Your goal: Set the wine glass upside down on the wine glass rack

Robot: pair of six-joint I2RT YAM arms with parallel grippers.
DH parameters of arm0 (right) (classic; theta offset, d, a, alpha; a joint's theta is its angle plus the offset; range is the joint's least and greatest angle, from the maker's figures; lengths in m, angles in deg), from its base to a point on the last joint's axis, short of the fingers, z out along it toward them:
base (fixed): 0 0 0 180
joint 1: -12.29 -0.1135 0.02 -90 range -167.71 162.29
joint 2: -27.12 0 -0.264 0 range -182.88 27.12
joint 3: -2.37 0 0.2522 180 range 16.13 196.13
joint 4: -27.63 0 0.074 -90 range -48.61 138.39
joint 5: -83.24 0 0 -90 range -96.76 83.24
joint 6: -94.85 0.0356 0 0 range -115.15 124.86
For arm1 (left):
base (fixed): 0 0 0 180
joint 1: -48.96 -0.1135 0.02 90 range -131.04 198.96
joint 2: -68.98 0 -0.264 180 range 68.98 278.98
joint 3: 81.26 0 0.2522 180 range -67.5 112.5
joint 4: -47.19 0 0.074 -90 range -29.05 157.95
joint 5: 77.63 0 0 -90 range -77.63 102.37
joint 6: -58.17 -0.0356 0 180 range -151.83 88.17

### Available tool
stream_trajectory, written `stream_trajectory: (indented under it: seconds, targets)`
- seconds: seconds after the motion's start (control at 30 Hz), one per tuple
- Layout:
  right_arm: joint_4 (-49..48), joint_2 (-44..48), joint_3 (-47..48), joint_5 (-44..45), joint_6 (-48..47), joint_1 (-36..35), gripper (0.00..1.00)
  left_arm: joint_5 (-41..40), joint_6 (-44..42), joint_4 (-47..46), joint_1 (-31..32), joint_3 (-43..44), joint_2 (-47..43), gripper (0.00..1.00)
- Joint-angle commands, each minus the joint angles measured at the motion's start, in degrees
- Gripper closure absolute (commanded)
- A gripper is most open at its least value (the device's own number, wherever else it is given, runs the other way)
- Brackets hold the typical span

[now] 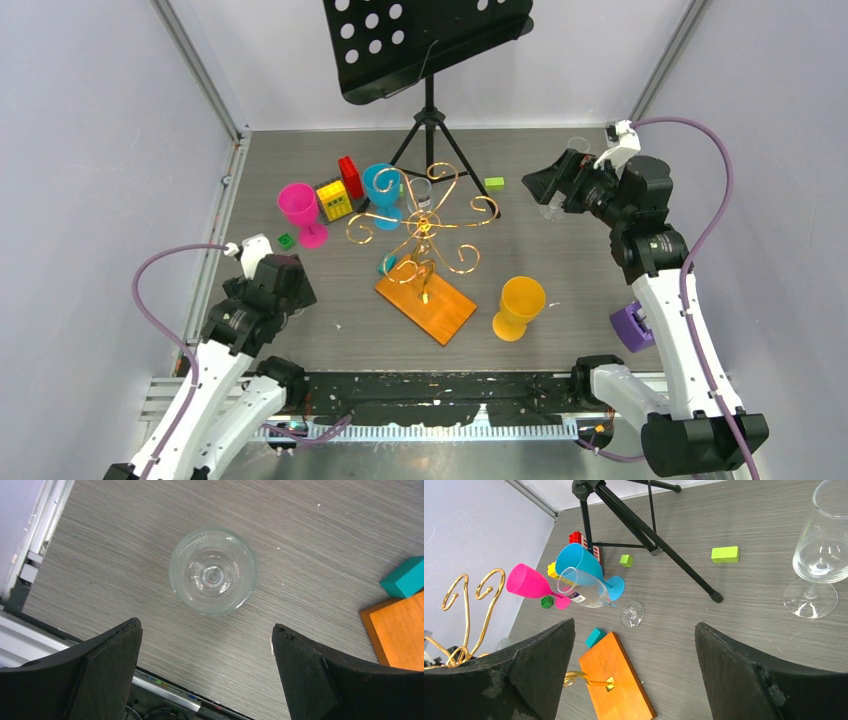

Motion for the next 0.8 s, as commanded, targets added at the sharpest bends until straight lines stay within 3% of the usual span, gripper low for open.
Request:
stream_trajectory:
  seconds: [0.0, 0.27, 0.77]
  targets:
    - [-3.00, 0.10, 0.35, -0.77, -0.54, -0.12, 0.04, 7.16, -4.01, -7.98, -5.75, -1.47, 3.17, 0.00]
    - [-3.73, -1.04, 0.34, -1.44, -0.46, -0.05, 0.04, 7.89, -4.56, -14.63, -8.08, -3.83, 7.65, 0.00]
    - [-5.87, -2.13, -0.75, -2.86, 0.41, -0.17, 0.05, -0.30, -2.42, -19.99, -8.08, -8.44, 10.58, 0.01]
